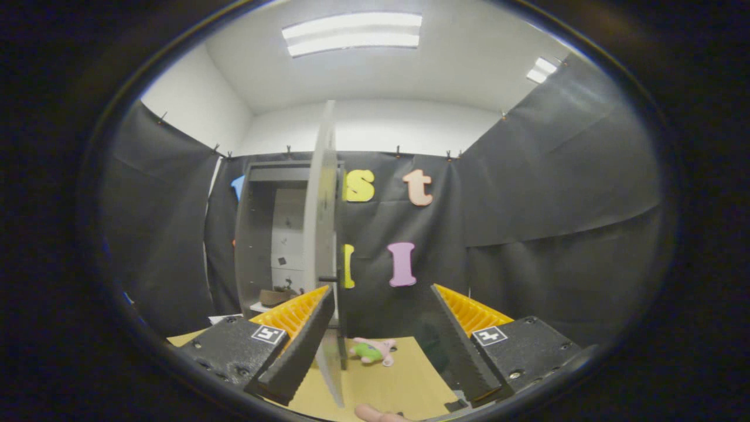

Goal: Open the shoe cabinet door, grab the shoes and put them into the shoe cabinet, then close the shoe cabinet door.

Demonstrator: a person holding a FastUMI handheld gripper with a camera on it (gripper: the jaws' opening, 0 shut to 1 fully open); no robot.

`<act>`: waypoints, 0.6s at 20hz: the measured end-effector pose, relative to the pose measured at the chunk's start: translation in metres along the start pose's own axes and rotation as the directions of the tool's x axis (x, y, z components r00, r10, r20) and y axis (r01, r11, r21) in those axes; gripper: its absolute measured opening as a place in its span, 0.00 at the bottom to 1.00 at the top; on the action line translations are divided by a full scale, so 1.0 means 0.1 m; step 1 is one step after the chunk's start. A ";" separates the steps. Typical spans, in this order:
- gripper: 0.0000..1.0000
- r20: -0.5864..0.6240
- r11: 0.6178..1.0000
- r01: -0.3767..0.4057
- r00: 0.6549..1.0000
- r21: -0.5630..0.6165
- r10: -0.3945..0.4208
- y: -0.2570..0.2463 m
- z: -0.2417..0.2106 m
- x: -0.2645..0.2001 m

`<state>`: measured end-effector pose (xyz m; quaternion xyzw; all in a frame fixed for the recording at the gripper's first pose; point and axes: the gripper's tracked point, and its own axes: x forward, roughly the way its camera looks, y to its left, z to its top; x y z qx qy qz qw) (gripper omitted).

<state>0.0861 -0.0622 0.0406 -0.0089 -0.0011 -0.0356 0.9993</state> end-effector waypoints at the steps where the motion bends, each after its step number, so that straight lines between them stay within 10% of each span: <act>1: 1.00 -0.001 0.999 0.045 0.999 -0.008 -0.045 -0.22 -0.03 0.04; 12: 1.00 -0.216 0.992 0.121 0.968 -0.042 -0.127 -1.11 -0.97 1.16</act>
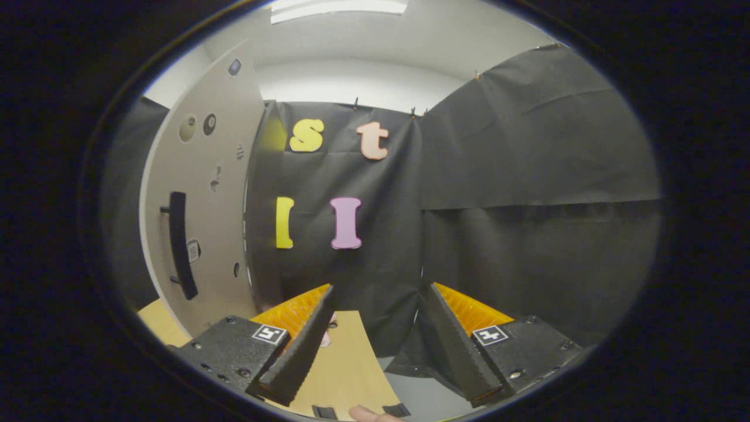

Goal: Open the shoe cabinet door, grab the shoes and put them into the shoe cabinet, then close the shoe cabinet door.

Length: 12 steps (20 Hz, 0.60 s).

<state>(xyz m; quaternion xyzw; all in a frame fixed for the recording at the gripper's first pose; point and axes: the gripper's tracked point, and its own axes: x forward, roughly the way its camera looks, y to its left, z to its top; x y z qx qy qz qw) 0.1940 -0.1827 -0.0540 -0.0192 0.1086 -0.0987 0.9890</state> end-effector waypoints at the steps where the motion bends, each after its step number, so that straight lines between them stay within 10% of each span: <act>1: 1.00 -0.021 1.000 0.000 1.000 0.007 0.000 0.02 -0.08 0.10; 12: 1.00 0.014 0.965 -0.261 0.965 0.039 0.261 1.15 -0.01 0.17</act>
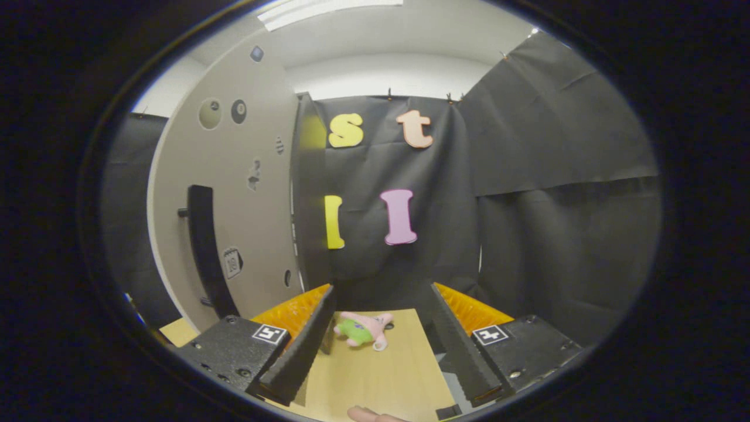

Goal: Open the shoe cabinet door, grab the shoes and put them into the shoe cabinet, then close the shoe cabinet door.

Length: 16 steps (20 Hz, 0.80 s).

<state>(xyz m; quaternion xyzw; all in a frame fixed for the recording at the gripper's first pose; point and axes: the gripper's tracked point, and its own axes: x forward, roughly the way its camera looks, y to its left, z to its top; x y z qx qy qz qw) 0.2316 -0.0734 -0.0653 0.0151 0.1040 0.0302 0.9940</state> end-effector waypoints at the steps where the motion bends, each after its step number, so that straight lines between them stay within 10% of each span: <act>1: 1.00 0.001 1.000 -0.026 1.000 -0.008 0.026 0.14 -0.01 -0.03; 16: 0.93 0.008 0.998 0.009 1.000 -0.067 -0.008 0.94 -0.09 -0.17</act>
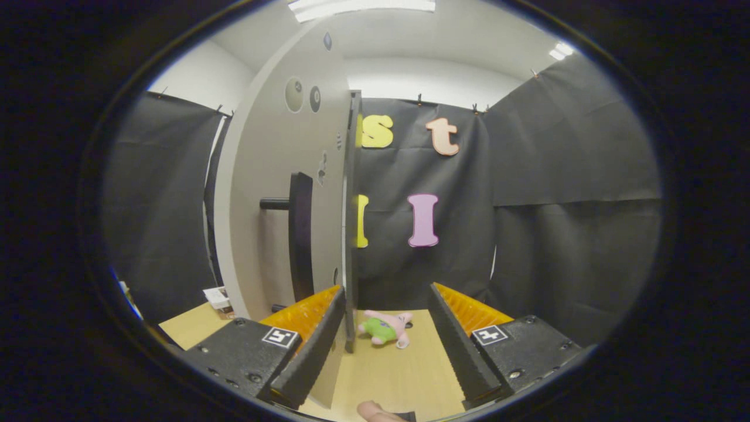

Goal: Open the shoe cabinet door, grab the shoes and put them into the shoe cabinet, then close the shoe cabinet door.

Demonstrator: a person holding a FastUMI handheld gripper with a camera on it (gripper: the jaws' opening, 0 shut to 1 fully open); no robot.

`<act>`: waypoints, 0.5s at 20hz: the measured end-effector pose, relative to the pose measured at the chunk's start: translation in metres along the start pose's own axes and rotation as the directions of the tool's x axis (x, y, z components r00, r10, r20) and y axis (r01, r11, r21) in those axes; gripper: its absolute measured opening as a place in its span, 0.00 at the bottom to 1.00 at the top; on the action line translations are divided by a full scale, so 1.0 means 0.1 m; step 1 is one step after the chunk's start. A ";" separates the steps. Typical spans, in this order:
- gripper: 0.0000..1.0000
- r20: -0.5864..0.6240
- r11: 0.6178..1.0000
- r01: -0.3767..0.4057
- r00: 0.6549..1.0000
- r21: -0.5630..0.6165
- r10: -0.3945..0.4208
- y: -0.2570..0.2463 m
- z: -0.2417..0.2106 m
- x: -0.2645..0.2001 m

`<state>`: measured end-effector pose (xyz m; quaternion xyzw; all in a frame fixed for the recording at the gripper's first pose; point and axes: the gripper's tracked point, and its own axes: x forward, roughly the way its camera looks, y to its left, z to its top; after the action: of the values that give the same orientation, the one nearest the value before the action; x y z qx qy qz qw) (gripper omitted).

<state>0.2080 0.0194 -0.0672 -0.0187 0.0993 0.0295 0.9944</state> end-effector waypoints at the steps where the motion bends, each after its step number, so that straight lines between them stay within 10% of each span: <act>1: 0.93 0.006 1.000 -0.002 1.000 -0.006 0.002 0.05 -0.01 -0.02; 10: 0.93 0.021 1.000 -0.029 0.999 0.001 0.029 0.53 -0.01 -0.03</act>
<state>0.2013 0.0720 -0.0691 -0.0162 0.0890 0.0442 0.9949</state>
